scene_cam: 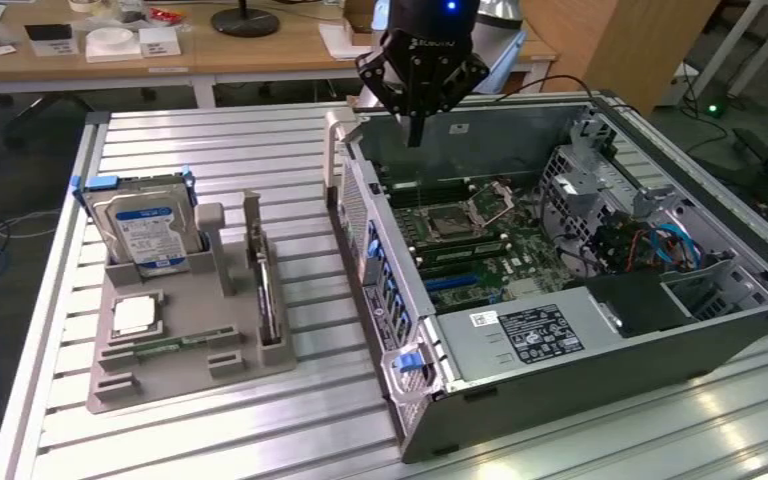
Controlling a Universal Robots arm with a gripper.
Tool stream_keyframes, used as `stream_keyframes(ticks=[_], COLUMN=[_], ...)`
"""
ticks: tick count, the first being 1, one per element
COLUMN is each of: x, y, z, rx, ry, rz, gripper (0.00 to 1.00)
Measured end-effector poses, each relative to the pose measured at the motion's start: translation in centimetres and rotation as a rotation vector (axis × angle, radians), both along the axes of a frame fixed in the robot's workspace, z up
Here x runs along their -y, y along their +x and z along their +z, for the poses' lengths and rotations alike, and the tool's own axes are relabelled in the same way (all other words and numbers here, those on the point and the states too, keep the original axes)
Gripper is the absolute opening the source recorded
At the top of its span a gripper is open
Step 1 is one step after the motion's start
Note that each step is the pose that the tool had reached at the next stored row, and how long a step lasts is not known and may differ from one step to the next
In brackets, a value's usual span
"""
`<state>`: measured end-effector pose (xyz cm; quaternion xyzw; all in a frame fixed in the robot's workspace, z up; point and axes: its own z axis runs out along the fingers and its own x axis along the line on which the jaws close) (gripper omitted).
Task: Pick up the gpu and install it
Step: 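Reach for the gpu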
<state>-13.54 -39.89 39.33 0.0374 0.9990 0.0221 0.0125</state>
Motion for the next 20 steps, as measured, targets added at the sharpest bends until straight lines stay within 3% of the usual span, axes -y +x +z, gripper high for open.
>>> stream_keyframes(ticks=[20], x=[0.00], y=[-3.8], z=[0.00], rx=[0.0000], ry=[0.0000], rz=[0.006], gripper=[0.11])
